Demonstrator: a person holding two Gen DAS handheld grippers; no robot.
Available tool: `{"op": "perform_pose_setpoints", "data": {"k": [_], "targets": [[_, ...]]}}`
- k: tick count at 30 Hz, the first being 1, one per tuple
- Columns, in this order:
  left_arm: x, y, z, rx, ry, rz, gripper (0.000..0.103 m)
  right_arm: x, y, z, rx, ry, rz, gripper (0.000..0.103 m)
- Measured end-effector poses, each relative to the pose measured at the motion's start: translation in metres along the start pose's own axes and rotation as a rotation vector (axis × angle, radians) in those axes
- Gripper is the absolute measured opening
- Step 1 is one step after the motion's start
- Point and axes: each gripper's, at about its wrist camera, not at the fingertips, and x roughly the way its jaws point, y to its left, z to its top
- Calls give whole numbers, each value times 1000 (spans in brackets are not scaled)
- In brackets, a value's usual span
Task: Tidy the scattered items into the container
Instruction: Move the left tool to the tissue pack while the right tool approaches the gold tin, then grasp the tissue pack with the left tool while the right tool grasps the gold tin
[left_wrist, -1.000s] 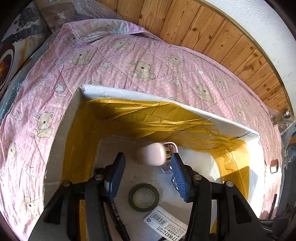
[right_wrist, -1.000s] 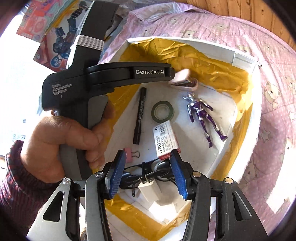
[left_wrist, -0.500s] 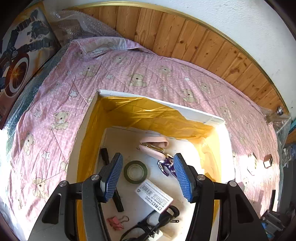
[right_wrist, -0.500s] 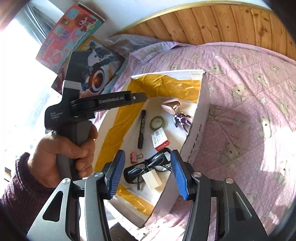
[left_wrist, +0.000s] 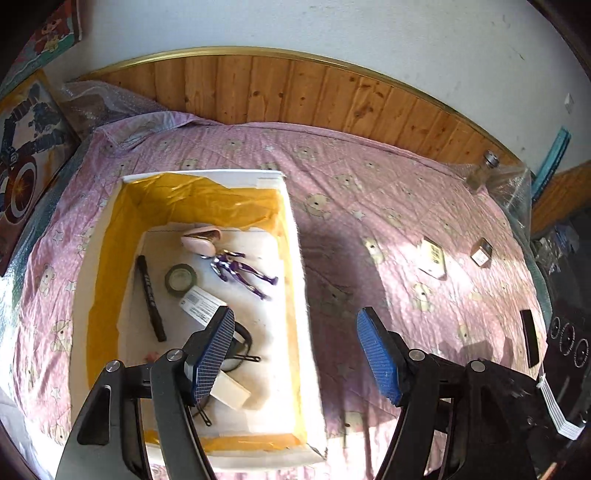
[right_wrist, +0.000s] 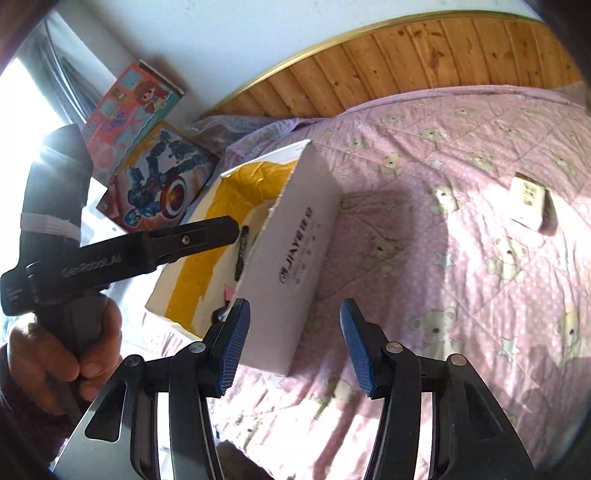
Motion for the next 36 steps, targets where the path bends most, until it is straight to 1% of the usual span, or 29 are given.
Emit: {"op": "perform_pose_setpoints", "data": {"k": [5, 10, 15, 17, 19, 23, 28, 29, 32, 33, 36], "targets": [[23, -68, -17, 101, 59, -61, 72, -36, -56, -11, 106, -64, -70, 54], [54, -127, -16, 186, 102, -99, 72, -81, -120, -11, 230, -167, -172, 54], [95, -176, 2, 240, 123, -109, 72, -125, -188, 8, 352, -292, -308, 55], [114, -192, 11, 259, 126, -104, 72, -139, -215, 22, 393, -337, -361, 58], [134, -208, 20, 282, 133, -105, 72, -145, -240, 38, 424, -362, -417, 59], [177, -229, 36, 319, 152, -80, 72, -138, -280, 70, 468, -378, -503, 60], [221, -234, 57, 330, 152, -30, 72, -100, -321, 99, 497, -328, -615, 61], [228, -232, 61, 324, 151, -27, 72, -92, -328, 104, 498, -318, -644, 61], [248, -230, 69, 307, 158, -29, 72, -71, -345, 118, 492, -290, -684, 61], [254, -229, 70, 305, 163, -30, 72, -64, -349, 122, 483, -276, -709, 62], [274, -227, 70, 289, 190, -42, 72, -49, -365, 129, 487, -241, -798, 62]]}}
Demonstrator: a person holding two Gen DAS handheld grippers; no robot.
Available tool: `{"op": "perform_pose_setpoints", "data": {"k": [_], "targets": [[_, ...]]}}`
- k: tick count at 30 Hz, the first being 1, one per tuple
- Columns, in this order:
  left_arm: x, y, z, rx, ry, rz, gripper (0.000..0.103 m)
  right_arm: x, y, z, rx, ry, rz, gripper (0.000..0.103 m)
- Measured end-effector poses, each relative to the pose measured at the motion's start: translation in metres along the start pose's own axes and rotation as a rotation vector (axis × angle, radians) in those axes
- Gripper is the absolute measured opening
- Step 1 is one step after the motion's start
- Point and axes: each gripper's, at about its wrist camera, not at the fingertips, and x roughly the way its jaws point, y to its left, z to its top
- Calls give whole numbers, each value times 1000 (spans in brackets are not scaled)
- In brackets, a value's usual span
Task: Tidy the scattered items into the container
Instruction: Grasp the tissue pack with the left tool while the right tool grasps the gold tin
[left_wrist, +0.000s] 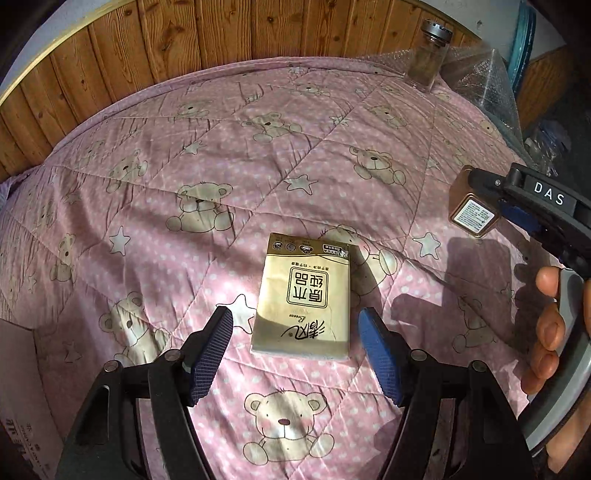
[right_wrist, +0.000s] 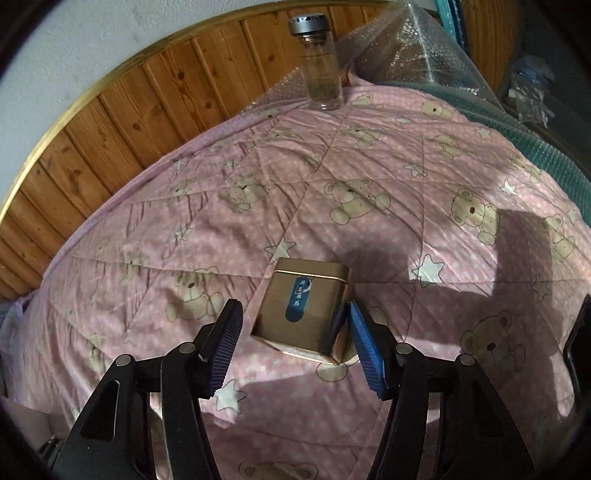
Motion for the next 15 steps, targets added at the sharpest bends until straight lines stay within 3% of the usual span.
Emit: {"op": "perform_pose_setpoints", "data": {"k": [3, 5, 7, 15], "targets": [[17, 1, 0, -4, 19, 1, 72, 15, -10, 2, 35, 12, -5, 61], [17, 0, 1, 19, -13, 4, 71, 15, -17, 2, 43, 8, 20, 54], [15, 0, 2, 42, -32, 16, 53, 8, -21, 1, 43, 1, 44, 53], [-8, 8, -9, 18, -44, -21, 52, -35, -29, -22, 57, -7, 103, 52]]}}
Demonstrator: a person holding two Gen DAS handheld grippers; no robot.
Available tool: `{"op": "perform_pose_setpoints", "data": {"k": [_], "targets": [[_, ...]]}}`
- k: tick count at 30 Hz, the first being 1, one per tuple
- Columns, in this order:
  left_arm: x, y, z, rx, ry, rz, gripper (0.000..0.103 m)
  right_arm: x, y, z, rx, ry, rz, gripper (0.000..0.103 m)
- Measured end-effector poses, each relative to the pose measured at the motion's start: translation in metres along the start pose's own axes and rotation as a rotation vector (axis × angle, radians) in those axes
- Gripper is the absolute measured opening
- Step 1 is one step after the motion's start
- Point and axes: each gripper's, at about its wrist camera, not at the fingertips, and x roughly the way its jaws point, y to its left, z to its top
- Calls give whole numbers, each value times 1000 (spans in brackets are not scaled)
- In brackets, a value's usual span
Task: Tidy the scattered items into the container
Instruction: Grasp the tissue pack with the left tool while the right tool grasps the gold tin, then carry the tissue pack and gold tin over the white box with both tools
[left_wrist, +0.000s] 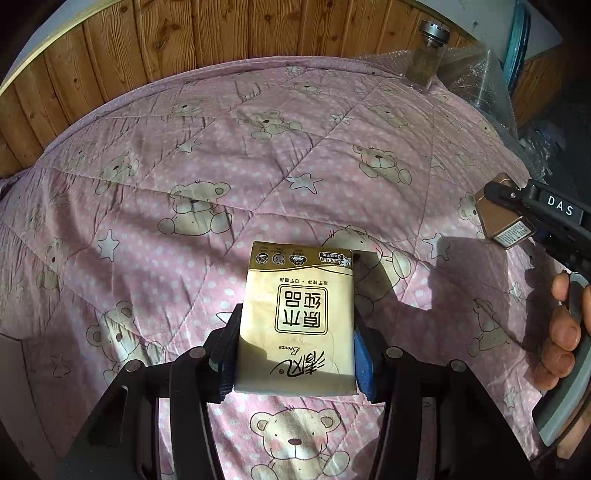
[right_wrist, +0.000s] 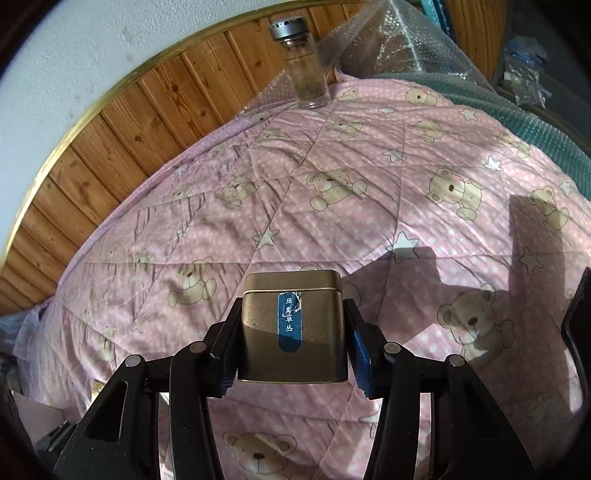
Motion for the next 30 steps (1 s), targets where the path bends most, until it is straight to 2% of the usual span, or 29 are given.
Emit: {"op": "perform_pose_setpoints", "data": {"k": [7, 12, 25, 30], "targets": [[-36, -9, -24, -14, -22, -25, 52, -36, -6, -34, 15, 30, 36, 53], [-61, -7, -51, -62, -33, -40, 52, -64, -8, -68, -5, 56, 54, 53], [-125, 8, -119, -143, -80, -64, 52, -120, 18, -141, -148, 107, 124, 53], [-143, 15, -139, -163, -107, -39, 52, -133, 33, -168, -218, 133, 144, 53]]}}
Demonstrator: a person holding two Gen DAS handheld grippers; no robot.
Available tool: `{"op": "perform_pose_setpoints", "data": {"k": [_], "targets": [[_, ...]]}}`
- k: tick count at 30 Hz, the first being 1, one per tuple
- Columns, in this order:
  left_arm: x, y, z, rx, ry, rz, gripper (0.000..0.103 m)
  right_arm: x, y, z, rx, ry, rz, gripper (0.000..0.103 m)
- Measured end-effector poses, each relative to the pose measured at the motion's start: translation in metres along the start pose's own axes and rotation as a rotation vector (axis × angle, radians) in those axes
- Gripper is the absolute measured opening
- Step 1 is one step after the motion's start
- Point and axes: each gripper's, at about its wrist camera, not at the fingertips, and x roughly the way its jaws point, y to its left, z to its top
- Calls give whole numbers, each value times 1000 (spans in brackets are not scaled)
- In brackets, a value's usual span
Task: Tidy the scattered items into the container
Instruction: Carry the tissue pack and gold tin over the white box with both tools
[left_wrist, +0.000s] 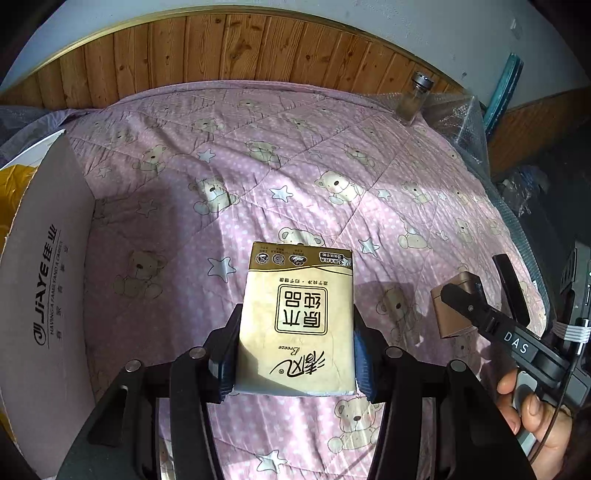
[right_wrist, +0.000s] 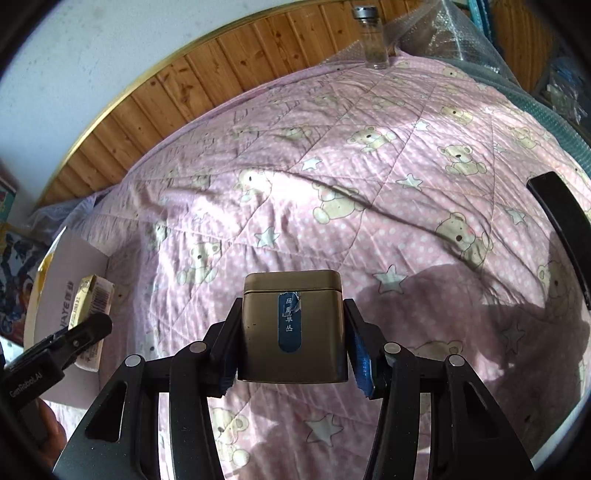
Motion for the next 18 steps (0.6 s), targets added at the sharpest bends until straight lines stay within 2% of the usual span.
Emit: {"op": "perform_pose_setpoints", "data": {"k": [7, 18], "targets": [[-35, 8, -12, 6, -76, 38, 52, -12, 37, -21, -111, 13, 21, 53], [-74, 25, -26, -38, -142, 2, 52, -44, 114, -41, -370, -35, 69, 53]]}}
